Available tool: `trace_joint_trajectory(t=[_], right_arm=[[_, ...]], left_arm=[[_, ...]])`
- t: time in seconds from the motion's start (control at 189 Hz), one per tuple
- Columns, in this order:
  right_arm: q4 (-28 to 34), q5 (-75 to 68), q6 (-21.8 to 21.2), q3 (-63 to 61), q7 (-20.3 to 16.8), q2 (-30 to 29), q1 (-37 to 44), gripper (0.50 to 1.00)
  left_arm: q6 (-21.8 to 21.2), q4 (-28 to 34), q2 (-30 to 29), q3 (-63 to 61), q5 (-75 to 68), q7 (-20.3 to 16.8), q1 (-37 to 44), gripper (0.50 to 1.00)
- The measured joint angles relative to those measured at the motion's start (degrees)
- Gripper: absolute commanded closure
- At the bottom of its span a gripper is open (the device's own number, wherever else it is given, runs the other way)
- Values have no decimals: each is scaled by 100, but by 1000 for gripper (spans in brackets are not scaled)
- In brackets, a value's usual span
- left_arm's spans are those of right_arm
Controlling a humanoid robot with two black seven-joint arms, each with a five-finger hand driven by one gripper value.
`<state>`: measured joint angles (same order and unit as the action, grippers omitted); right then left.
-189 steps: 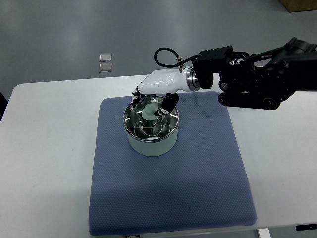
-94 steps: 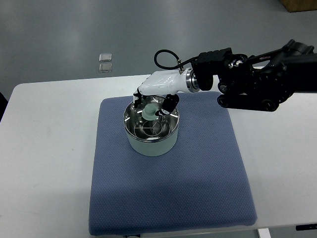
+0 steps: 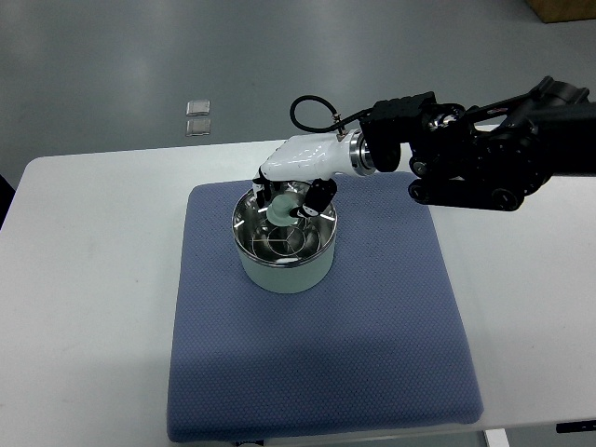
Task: Open lid and place right of pot
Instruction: 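Lower the right hand and close its fingers around the green knob, then lift the glass lid off the pot with the right hand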
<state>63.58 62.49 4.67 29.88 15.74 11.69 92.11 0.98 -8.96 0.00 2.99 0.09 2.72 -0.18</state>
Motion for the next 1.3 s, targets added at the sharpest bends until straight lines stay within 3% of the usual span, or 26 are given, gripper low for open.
trace_joint_trajectory(t=[0.614, 0.969, 0.974, 1.027, 1.032, 1.302], right_arm=[[-4, 79, -8, 0, -77, 0, -9, 852], [-13, 151, -40, 0, -80, 0, -42, 932], [-13, 152, -40, 0, -80, 0, -42, 965], [-13, 156, -40, 0, -80, 0, -43, 965], [-14, 156, -40, 0, -80, 0, -43, 1000], [-22, 193, -50, 8, -79, 3, -39, 1000]], left_arm=[[0, 0, 0, 0, 0, 0, 0, 500], [-3, 0, 0, 0, 0, 0, 0, 500], [-3, 0, 0, 0, 0, 0, 0, 500], [-3, 0, 0, 0, 0, 0, 0, 500], [-3, 0, 0, 0, 0, 0, 0, 500], [-3, 0, 0, 0, 0, 0, 0, 500]])
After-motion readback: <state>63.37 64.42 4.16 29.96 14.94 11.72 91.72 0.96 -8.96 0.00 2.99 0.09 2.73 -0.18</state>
